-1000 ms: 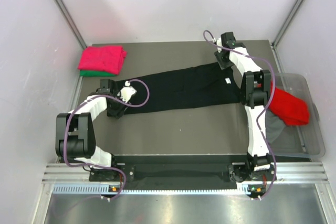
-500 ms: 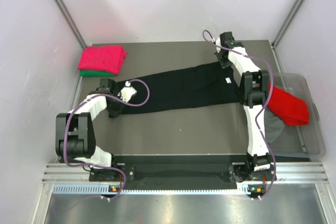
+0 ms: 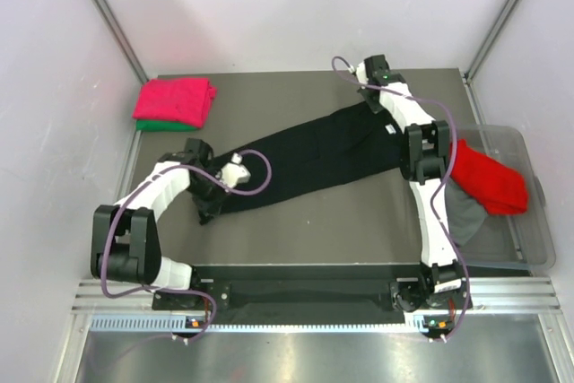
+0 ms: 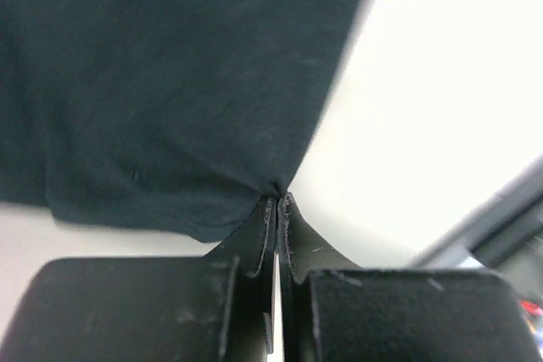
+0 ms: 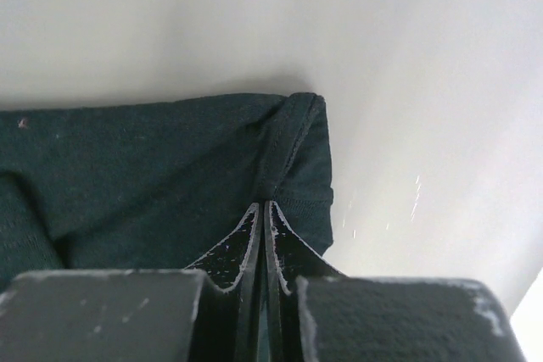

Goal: Fold and stack the t-shirts
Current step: Fold the tshirt

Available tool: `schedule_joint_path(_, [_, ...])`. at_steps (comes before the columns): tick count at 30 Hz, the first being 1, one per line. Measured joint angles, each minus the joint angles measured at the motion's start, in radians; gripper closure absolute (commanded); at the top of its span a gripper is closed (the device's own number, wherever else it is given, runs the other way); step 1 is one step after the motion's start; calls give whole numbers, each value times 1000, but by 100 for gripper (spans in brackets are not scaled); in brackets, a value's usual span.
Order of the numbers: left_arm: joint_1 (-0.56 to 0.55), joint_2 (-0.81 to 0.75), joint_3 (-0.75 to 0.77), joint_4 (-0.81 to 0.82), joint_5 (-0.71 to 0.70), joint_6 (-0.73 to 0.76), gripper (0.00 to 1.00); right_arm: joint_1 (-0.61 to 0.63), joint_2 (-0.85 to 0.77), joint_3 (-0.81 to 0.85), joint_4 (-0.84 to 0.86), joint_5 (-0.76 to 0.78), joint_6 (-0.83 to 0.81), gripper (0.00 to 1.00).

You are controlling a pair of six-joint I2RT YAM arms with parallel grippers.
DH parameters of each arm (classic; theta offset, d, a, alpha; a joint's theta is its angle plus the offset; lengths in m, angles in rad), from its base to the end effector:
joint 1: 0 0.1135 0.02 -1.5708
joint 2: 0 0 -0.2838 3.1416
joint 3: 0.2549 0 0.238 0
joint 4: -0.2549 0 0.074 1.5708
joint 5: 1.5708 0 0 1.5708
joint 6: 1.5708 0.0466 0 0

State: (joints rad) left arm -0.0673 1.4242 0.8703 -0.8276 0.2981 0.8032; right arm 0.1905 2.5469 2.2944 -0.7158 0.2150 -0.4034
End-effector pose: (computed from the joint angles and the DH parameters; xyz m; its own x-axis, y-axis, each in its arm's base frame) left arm 0.2269 -0.0290 0.2077 -0.5945 0.7295 -0.3382 0.7881 0.6122 -0.0649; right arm 0.5526 0.0964 0.1746 -0.7181 -0.5290 -0.4522 -0.3785 0.8421 -0.3841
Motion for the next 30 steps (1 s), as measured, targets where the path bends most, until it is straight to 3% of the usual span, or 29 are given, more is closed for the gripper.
schedule_joint_path(6, [-203, 51, -9, -135, 33, 11, 100, 58, 39, 24, 110, 72, -73, 98])
schedule_joint_path(8, [-274, 60, -15, -161, 41, 7, 100, 74, 45, 24, 142, 84, -83, 87])
schedule_joint_path(9, [-314, 60, -16, -174, 47, 2, 100, 81, 47, 24, 156, 93, -86, 72])
schedule_joint_path(11, [-378, 60, -16, -186, 54, -15, 100, 89, 47, 17, 187, 121, -90, 57])
schedule_joint_path(13, [-426, 60, -16, -195, 60, -33, 100, 93, 31, -27, 249, 143, -92, 53])
schedule_joint_path(20, [-511, 27, -14, -199, 80, -105, 100, 85, -148, -296, 330, 184, -92, 54])
schedule_joint_path(27, [-545, 5, -6, -197, 84, -152, 100, 74, -237, -312, 238, 156, -70, 69])
schedule_joint_path(30, [-550, -3, -6, -194, 92, -166, 100, 63, -235, -315, 182, 113, -47, 69])
